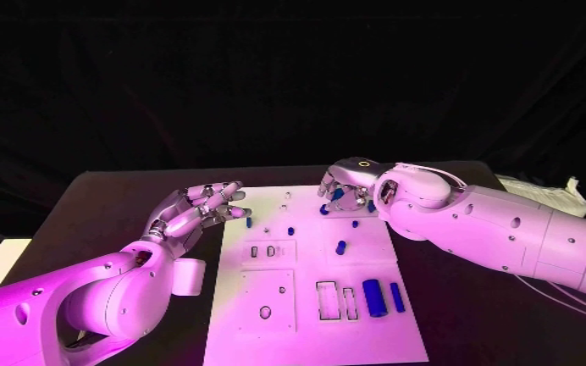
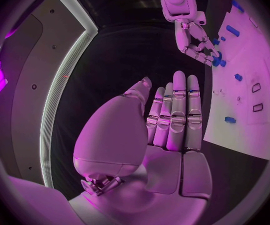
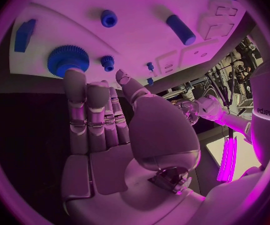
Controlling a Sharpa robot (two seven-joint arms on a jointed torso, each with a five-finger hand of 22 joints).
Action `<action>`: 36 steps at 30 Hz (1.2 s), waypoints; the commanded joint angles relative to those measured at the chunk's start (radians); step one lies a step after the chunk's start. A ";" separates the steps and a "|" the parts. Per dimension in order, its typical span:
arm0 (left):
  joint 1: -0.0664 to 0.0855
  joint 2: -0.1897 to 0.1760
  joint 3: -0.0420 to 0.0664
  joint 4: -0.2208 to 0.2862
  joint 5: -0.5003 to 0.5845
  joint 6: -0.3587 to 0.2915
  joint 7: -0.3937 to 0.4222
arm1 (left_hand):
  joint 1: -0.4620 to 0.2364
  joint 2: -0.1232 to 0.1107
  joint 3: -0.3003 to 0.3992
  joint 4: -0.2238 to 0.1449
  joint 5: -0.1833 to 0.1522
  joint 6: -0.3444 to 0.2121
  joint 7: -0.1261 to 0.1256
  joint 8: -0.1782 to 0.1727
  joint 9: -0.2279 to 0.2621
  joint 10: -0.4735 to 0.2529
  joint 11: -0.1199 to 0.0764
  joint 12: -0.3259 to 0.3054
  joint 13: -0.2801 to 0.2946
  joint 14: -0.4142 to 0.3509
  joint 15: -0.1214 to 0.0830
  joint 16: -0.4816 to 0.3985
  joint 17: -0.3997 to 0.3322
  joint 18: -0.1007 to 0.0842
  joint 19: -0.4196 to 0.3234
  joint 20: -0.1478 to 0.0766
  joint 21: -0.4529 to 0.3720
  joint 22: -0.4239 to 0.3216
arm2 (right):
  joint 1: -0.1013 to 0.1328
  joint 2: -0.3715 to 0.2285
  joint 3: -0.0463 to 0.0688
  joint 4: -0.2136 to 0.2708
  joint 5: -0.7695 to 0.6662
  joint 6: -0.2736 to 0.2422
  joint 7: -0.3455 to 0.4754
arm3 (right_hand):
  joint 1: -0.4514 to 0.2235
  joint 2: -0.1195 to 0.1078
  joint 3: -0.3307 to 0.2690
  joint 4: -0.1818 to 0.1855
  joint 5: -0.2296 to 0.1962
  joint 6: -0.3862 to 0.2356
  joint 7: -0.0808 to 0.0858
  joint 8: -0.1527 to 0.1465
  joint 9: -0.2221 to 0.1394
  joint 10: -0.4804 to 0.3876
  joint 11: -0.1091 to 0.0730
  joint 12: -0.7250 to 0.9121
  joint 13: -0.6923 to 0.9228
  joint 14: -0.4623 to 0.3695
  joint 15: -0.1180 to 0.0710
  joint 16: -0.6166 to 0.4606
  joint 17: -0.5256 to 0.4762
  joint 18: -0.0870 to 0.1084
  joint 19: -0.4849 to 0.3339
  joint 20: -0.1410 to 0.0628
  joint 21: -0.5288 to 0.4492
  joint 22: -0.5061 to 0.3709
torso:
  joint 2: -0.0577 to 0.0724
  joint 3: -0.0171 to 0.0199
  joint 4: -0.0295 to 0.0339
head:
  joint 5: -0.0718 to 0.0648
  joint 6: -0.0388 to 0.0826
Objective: Assemble the parts on the task board
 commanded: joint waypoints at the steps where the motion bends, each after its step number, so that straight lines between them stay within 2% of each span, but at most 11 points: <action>1: 0.002 0.001 0.001 0.005 -0.007 0.019 0.003 | -0.007 -0.005 0.007 0.000 -0.005 0.001 0.008 -0.008 -0.001 0.001 0.006 -0.005 -0.001 -0.005 0.003 -0.007 0.002 0.011 -0.002 0.004 -0.004 -0.002 | 0.001 -0.001 0.001 0.005 -0.064 0.059 -0.026 | 0.002 -0.017 0.017 0.021 -0.004 -0.008 0.001 -0.005 0.001 -0.008 0.003 -0.005 0.000 0.045 0.001 0.076 0.071 -0.016 0.008 0.001 0.075 0.086 | 0.006 0.0012 0.0020 | 0.001 0.001; 3: 0.002 0.000 0.001 0.005 -0.007 0.017 0.003 | -0.007 -0.005 0.007 0.000 -0.005 0.001 0.008 -0.008 -0.001 0.001 0.006 -0.005 -0.001 -0.005 0.003 -0.007 0.002 0.011 -0.002 0.004 -0.004 -0.002 | 0.002 -0.002 0.001 0.007 -0.067 0.066 -0.026 | 0.006 -0.023 0.025 0.029 -0.004 -0.008 0.001 -0.005 0.001 -0.007 0.003 -0.005 0.000 0.046 -0.001 0.113 0.109 -0.023 0.014 0.004 0.114 0.134 | 0.010 0.0011 0.0018 | 0.001 0.003; 9: 0.002 -0.001 0.001 0.004 -0.007 0.013 0.001 | -0.008 -0.006 0.007 0.000 -0.005 0.000 0.009 -0.011 -0.001 -0.001 0.007 -0.008 -0.001 -0.005 0.003 -0.008 0.004 0.011 -0.002 0.005 -0.005 -0.002 | 0.002 0.003 0.001 0.002 -0.075 0.080 -0.029 | 0.019 -0.039 0.062 0.061 -0.005 -0.005 0.001 -0.005 0.003 -0.007 0.007 -0.005 -0.001 0.043 0.001 0.216 0.217 -0.028 0.002 0.013 0.173 0.196 | 0.015 0.0017 0.0030 | 0.000 0.006; 15: 0.002 -0.002 0.001 0.007 -0.007 0.014 0.000 | -0.008 -0.006 0.007 0.000 -0.005 0.000 0.009 -0.011 -0.001 -0.001 0.007 -0.008 -0.001 -0.005 0.003 -0.008 0.004 0.011 -0.002 0.005 -0.005 -0.002 | 0.002 0.012 0.001 -0.014 -0.082 0.087 -0.032 | 0.024 -0.041 0.083 0.078 -0.007 -0.003 0.002 -0.005 0.003 -0.009 0.007 -0.006 -0.001 0.045 0.002 0.260 0.267 -0.034 0.010 0.015 0.215 0.249 | 0.020 0.0029 0.0050 | 0.001 0.008; 23: 0.002 -0.006 0.001 0.013 -0.007 0.014 -0.003 | -0.008 -0.006 0.008 -0.001 -0.004 -0.002 0.010 -0.013 -0.002 -0.003 0.007 -0.010 -0.001 -0.004 0.004 -0.008 0.006 0.012 -0.001 0.005 -0.005 -0.003 | 0.002 0.025 0.001 -0.023 -0.086 0.095 -0.026 | 0.026 -0.046 0.106 0.102 -0.006 0.000 0.003 -0.005 0.003 -0.008 0.006 -0.005 -0.001 0.044 0.003 0.294 0.300 -0.038 0.011 0.018 0.247 0.286 | 0.026 0.0037 0.0071 | 0.003 0.006; 36: 0.002 -0.011 0.002 0.013 -0.007 0.009 -0.012 | -0.007 -0.006 0.009 -0.003 -0.004 -0.005 0.012 -0.018 -0.002 -0.007 0.009 -0.013 -0.001 -0.001 0.004 -0.008 0.011 0.012 0.001 0.005 -0.005 -0.004 | 0.001 0.031 0.000 -0.025 -0.085 0.109 -0.019 | 0.026 -0.053 0.120 0.122 -0.012 0.004 0.004 -0.004 0.004 -0.003 0.007 -0.005 -0.001 0.045 0.003 0.323 0.331 -0.042 0.014 0.019 0.273 0.317 | 0.030 0.0041 0.0051 | 0.006 0.001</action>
